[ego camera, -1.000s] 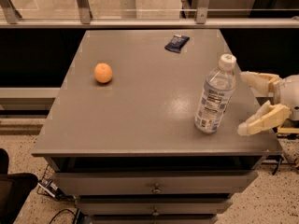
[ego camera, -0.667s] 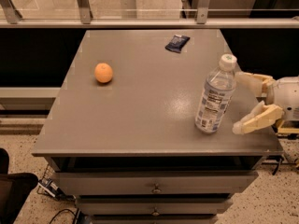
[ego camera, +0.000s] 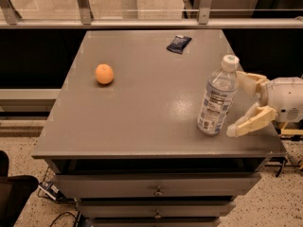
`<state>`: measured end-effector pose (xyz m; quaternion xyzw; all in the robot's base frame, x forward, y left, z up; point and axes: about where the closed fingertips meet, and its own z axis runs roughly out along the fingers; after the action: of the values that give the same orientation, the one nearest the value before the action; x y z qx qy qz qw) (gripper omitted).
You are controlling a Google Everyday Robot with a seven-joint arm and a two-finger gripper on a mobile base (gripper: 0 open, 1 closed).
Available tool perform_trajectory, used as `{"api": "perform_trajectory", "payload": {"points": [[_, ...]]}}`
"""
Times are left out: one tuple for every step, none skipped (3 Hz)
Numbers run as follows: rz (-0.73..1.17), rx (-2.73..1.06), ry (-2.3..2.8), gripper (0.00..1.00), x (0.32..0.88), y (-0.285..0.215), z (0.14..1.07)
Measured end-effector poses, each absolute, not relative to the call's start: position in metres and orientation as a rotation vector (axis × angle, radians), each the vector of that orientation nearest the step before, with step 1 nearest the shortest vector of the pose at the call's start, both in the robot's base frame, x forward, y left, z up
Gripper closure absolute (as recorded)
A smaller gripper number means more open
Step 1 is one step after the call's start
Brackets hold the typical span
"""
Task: Move blue plastic bottle near rxbar blueberry
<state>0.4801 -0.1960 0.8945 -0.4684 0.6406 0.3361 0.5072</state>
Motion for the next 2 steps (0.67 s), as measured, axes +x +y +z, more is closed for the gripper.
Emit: {"api": "perform_trajectory", "payload": {"points": [[0.791,-1.139,1.501,0.0,0.4707,-0.1864,0.906],[0.787,-1.115,1.487,0.0,0.4659,-0.1812,0.9117]]}}
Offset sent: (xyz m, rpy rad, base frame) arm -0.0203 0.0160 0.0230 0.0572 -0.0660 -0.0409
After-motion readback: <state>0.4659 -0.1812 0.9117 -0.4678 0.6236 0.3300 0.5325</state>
